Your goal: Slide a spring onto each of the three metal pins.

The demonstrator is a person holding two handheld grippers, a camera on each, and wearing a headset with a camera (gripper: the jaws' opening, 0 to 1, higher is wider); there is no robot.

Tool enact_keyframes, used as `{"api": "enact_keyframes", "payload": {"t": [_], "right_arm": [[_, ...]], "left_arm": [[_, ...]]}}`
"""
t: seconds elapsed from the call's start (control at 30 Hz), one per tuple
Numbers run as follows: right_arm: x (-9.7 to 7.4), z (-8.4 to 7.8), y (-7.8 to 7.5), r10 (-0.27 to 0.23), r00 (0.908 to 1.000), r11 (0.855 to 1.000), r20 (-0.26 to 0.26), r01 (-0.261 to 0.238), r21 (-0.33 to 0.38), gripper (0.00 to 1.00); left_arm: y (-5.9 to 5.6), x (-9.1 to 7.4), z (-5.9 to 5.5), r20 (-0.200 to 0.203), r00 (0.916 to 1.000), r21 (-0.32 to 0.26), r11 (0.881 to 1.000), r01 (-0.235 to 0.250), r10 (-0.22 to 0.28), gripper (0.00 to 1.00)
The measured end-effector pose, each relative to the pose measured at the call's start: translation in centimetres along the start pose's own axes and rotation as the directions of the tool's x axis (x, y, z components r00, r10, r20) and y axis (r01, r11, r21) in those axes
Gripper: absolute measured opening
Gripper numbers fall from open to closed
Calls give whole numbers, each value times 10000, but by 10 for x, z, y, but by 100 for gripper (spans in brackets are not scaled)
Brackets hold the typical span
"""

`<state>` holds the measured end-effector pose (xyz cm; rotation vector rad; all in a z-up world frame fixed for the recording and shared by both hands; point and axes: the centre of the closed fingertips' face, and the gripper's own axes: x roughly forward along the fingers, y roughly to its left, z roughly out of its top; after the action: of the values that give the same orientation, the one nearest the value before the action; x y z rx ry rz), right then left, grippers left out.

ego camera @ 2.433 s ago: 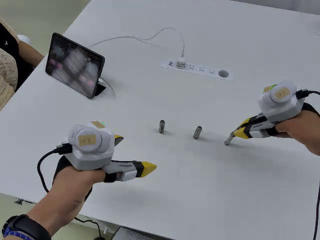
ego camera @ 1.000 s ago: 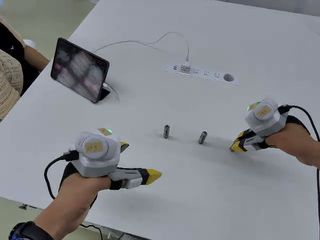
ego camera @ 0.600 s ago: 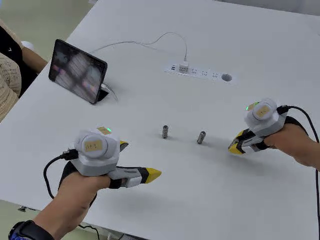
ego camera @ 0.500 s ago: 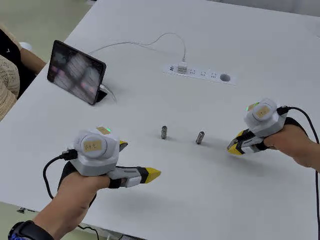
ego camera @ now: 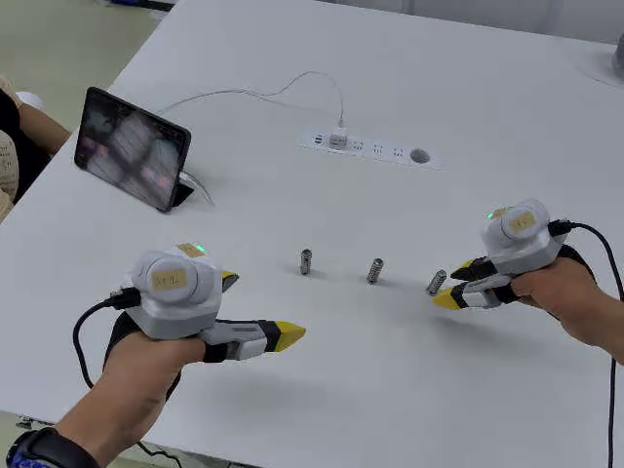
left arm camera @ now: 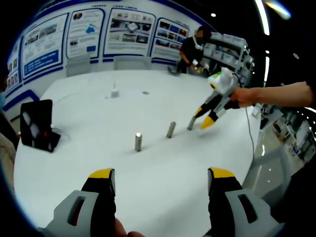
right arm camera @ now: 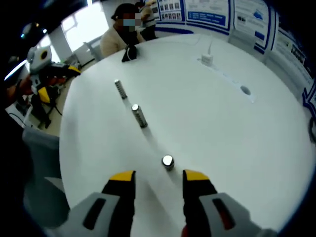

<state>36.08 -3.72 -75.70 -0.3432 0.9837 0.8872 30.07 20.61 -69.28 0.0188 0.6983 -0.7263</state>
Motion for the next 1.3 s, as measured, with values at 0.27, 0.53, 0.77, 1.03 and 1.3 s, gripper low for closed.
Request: {"api": "enact_keyframes", "payload": {"t": [0.27, 0.53, 0.77, 1.03, 1.3], "right_arm": [[-11, -1, 6, -418, 9976, 9985, 546, 398, 364, 43], [-11, -7, 17, -443, 9943, 9962, 966, 367, 789, 52], [-16, -12, 32, -573, 9880, 9883, 1432, 359, 1482, 60], [-24, -11, 44, -861, 9735, 9707, 2121, 340, 2379, 69], [-37, -7, 55, -1100, 9537, 9656, 2798, 358, 2574, 75]], "left_arm": [[4, -3, 6, 139, 9999, -32, 10000, -51, 52, 78], [7, -6, 9, 269, 9996, -113, 9999, -56, 59, 80], [11, -10, 9, 225, 9997, -45, 10000, -23, 24, 83], [17, -16, 12, 280, 9995, -62, 9999, -154, 155, 85], [21, -17, 14, 334, 9992, -173, 9996, -203, 209, 86]]}}
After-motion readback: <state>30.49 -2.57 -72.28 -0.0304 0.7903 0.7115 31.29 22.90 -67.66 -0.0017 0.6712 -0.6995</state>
